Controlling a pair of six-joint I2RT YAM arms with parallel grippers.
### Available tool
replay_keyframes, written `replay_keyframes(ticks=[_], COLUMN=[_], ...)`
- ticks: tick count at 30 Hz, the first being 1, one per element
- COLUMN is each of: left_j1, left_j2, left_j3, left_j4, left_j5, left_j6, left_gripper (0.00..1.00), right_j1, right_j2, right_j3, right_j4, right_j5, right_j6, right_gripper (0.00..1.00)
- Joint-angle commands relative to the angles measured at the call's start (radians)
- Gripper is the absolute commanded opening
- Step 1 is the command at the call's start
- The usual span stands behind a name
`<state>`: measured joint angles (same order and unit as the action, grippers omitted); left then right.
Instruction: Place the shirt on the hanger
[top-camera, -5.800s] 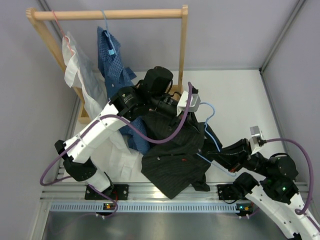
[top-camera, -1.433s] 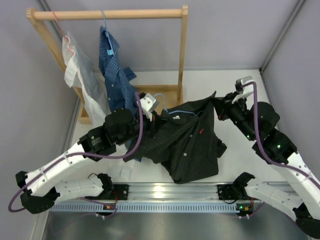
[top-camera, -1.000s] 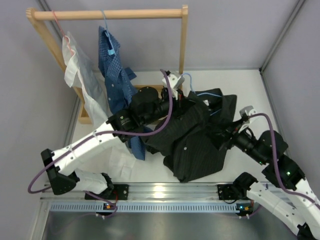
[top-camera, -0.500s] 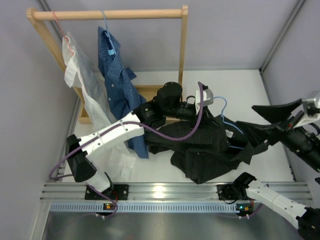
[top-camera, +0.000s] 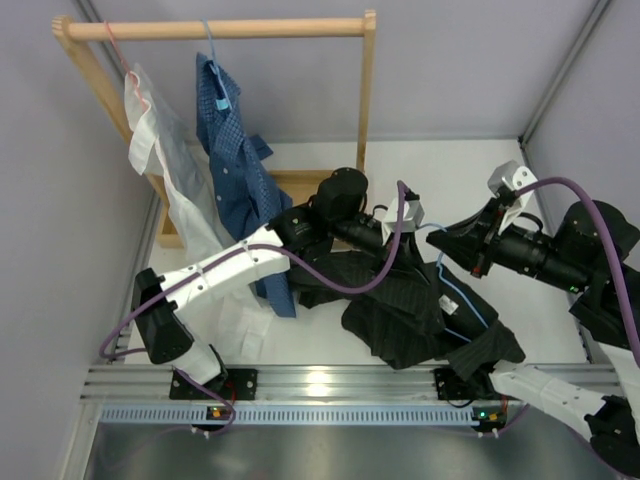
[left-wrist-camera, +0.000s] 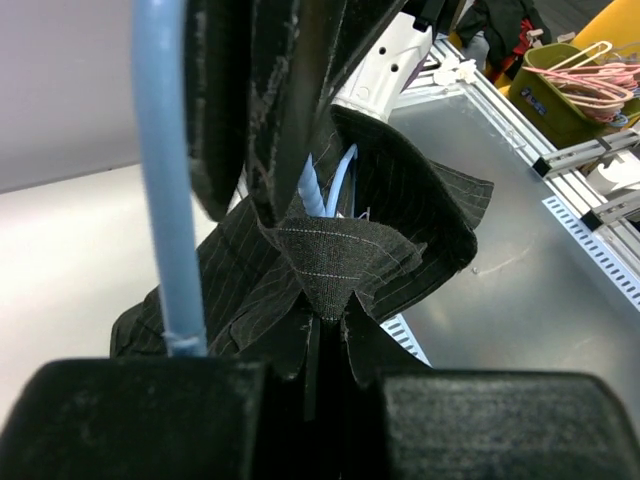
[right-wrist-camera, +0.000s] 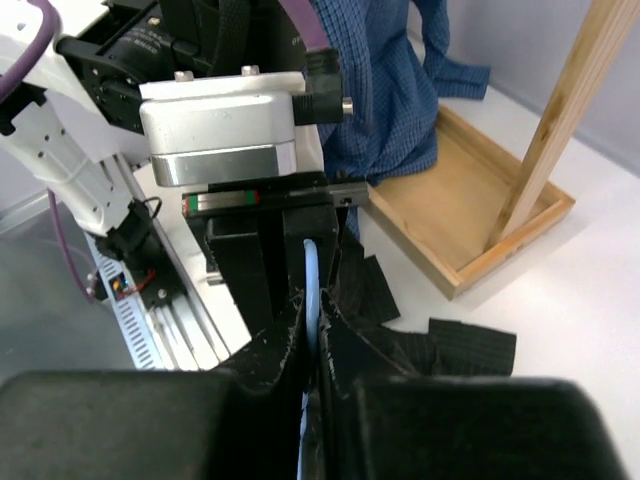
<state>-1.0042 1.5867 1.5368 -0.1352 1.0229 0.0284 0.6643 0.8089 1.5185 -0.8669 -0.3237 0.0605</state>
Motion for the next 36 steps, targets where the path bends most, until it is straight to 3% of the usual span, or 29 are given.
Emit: replay_keyframes(ticks=[1,7,8,9,10,11,12,17,22,26,31,34,35,36], left_j1=[-0.005,-0.005,-0.004,-0.004,-0.004,-0.005,-0.005,-0.004,-0.005,-0.002,-0.002,0.004,0.004,0.007], left_j2=[-0.019,-0.042,-0.047,-0.059,-0.068,-0.092,-0.108,-0.258,-0.431,-0.419,-0.367,-0.346,-0.338,-0.326], left_j3=[-0.007,0.019,0.022,0.028,0.029,0.032,0.032,-0.065,-0.31,-0.368,-0.397,-0.415,-0.415,-0.411], left_j4=[0.028,-0.012,-0.023,-0.024,-0.023,-0.027,-0.029,-0.03,0.049,0.074,0.126,0.21,0.233,0.239], left_j5=[0.033,-0.067,-0.101,-0.201,-0.266,-0.402,-0.403,-0.874,-1.092,-1.178,-1.032,-0.959,-0.963,-0.984], left_j6=[0.025,0.042,0.042,0.035,0.027,0.016,0.015,0.019,0.047,0.09,0.114,0.091,0.085,0.079], left_gripper=[0.0,0.0,0.07,0.4,0.52,0.71,0.9,0.98,0.98,0.98,0.97,0.77,0.57,0.47], right_j1=[-0.009,-0.009,-0.009,-0.009,-0.009,-0.009,-0.009,-0.009,-0.009,-0.009,-0.008,-0.009,-0.009,-0.009], right_j2=[-0.022,-0.079,-0.097,-0.103,-0.112,-0.129,-0.137,-0.183,-0.194,-0.183,-0.186,-0.175,-0.175,-0.174], right_j3=[-0.02,-0.081,-0.081,-0.078,-0.075,-0.069,-0.067,-0.028,0.051,0.147,0.21,0.252,0.261,0.264], right_j4=[0.069,0.085,0.085,0.085,0.083,0.08,0.077,0.017,-0.038,-0.079,-0.116,-0.144,-0.147,-0.15], right_j5=[-0.04,0.034,0.049,0.092,0.115,0.159,0.173,0.253,0.275,0.168,0.143,0.138,0.143,0.153], right_j6=[-0.016,-0.028,-0.027,-0.021,-0.021,-0.022,-0.025,-0.033,-0.044,-0.042,-0.041,-0.044,-0.044,-0.045], right_gripper=[0.01,0.0,0.0,0.0,0.0,0.0,0.0,0.0,0.0,0.0,0.0,0.0,0.0,0.0])
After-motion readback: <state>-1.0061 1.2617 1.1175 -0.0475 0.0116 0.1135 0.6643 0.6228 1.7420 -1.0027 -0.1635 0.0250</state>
